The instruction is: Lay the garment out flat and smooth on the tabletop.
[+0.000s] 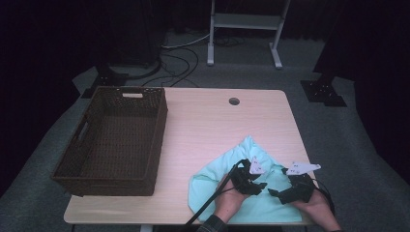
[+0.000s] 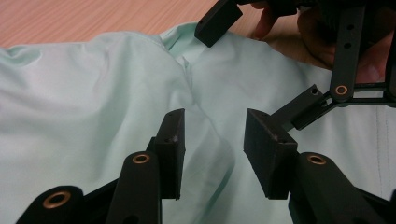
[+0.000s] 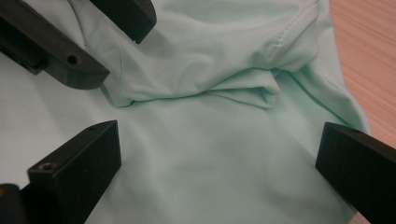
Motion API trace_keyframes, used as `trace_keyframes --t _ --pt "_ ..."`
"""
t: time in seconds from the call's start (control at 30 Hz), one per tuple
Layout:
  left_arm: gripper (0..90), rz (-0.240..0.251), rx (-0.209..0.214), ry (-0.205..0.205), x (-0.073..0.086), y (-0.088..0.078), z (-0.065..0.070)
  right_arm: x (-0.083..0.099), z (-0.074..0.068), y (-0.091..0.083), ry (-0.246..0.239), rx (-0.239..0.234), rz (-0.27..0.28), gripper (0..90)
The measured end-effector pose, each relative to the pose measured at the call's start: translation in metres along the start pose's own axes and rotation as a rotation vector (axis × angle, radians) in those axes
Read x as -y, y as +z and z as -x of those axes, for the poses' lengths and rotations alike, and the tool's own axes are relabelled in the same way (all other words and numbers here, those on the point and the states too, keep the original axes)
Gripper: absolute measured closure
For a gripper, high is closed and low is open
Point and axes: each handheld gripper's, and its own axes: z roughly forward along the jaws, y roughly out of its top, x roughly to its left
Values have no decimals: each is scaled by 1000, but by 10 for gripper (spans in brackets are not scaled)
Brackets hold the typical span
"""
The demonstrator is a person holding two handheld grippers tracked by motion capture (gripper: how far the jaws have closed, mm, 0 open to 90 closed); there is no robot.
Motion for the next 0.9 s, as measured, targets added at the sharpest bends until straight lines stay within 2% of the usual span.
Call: trace_keyframes --t 0.17,0.37,0.47,0.6,0.9 --pt "586 -3 -10 11 1 5 2 0 0 0 2 -2 1 0" --pt "588 -32 -33 34 3 13 5 0 0 0 4 -4 2 0" --pt "623 -37 -59 52 4 16 8 0 0 0 6 -5 1 0" --pt "717 -36 -68 50 4 16 8 0 0 0 8 -5 1 0" --pt "837 -24 -40 -32 4 14 0 0 0 0 6 -5 3 0"
